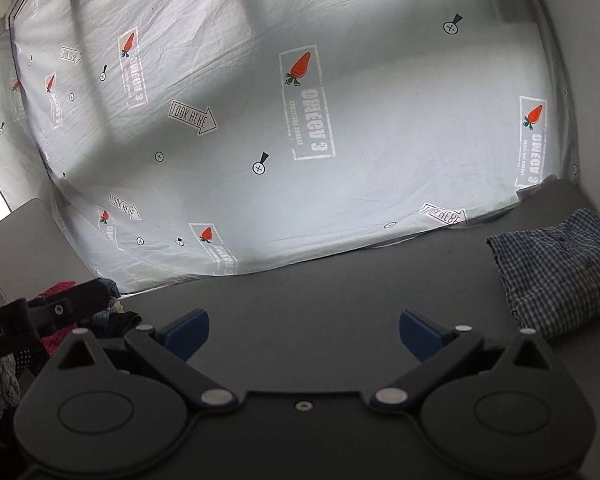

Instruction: Fold clothes

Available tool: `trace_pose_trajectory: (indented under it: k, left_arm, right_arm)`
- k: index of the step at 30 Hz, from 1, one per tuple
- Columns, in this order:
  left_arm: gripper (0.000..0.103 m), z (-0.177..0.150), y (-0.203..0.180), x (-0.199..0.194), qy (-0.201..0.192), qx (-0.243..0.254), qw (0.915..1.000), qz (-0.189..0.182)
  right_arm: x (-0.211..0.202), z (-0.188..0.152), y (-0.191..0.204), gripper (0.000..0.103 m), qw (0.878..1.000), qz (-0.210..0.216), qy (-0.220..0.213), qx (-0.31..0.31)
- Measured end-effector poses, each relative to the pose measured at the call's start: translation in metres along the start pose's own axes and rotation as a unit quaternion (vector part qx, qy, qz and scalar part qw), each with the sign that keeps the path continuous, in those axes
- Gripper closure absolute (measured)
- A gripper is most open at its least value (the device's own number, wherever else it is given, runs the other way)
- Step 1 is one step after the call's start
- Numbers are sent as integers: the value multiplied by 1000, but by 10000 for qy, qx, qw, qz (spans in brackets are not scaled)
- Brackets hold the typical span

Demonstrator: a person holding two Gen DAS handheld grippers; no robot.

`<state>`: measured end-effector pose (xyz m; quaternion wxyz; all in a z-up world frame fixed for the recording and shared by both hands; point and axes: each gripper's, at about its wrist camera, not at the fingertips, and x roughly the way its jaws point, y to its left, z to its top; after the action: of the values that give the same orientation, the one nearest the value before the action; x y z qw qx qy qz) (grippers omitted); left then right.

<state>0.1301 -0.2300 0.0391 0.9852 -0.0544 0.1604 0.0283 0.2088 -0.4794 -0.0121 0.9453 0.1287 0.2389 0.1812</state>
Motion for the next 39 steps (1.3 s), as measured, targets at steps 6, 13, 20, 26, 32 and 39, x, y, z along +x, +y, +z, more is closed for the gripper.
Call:
trace_pose_trajectory:
  k: [6,13,20,26,32,39]
  left_arm:
    - [0,-3,99,-60,-414,529,9977,-41]
    - [0,-15,189,-105,105,268,9995,-158]
    - [0,-36,237,-143,929,247,9954,-14]
    - [0,-54,261,-158,1399,311,9896,-69]
    - [0,-61,282,-163,1563,231,9874,-38]
    - [0,-60,291,-166,1521,227,9881,-88]
  right_arm:
    - [-23,-42,127,0,9989,-266,-380,-2]
    - [-53,-92,244,0,9933,-1009,-475,-303]
    - [-81,-135,312,0,9848,-1613,260,-595]
    - [-85,-167,344,1,9798,-1679,787,-746]
    - [-87,-186,367,1,9771,-1756,896,-807]
    - [-88,-190,380,1,9751,-1797,937,-900]
